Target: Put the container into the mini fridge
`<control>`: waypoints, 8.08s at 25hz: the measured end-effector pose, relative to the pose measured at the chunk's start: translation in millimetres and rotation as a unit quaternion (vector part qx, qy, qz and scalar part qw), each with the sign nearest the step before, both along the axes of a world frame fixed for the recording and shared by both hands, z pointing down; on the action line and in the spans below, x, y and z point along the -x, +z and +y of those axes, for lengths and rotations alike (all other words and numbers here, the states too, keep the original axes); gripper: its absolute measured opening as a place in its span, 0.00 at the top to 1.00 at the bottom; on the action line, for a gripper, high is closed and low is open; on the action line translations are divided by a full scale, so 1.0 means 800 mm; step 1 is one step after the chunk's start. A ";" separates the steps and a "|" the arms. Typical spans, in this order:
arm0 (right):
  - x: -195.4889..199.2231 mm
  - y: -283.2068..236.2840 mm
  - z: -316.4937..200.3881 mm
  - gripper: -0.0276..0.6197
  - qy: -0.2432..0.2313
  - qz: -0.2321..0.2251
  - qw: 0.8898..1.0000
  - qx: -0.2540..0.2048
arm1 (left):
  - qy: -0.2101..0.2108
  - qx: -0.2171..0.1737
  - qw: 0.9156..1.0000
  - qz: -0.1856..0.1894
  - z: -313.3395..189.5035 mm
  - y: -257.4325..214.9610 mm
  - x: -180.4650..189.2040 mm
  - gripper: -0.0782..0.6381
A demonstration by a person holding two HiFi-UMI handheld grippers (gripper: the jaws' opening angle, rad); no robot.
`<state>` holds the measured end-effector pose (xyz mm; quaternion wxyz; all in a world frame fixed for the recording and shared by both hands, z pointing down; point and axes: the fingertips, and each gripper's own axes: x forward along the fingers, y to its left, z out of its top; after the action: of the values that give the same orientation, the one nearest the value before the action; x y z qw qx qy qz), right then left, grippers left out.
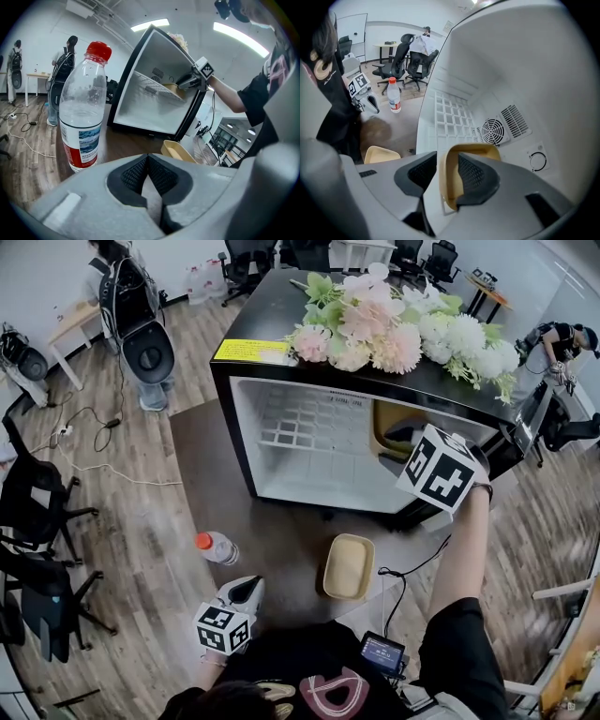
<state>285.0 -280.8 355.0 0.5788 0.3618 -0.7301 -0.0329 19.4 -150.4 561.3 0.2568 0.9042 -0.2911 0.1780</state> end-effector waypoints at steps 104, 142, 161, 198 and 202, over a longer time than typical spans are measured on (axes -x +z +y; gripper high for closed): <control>0.157 0.373 0.293 0.88 0.033 -0.029 0.985 0.170 | 0.044 -0.019 0.998 0.040 0.059 -0.012 0.039 0.88; 0.195 0.244 0.288 0.93 -0.076 0.030 0.986 0.145 | 0.062 -0.027 0.996 0.066 0.069 -0.028 0.025 0.88; 0.197 0.098 0.200 0.93 -0.090 0.033 0.994 0.057 | 0.055 -0.036 0.996 0.065 0.064 -0.037 0.030 0.88; 0.181 0.015 0.012 0.93 -0.134 0.041 0.990 0.027 | -0.032 -0.037 0.998 0.045 -0.006 -0.042 0.073 0.88; 0.176 0.014 -0.002 0.93 -0.132 0.044 0.990 0.033 | -0.034 -0.032 0.998 0.041 -0.007 -0.039 0.072 0.88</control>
<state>144.1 -282.6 366.5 0.6123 0.2413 -0.7461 -0.1008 -38.4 -155.9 530.3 0.2457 0.9080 -0.3164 0.1223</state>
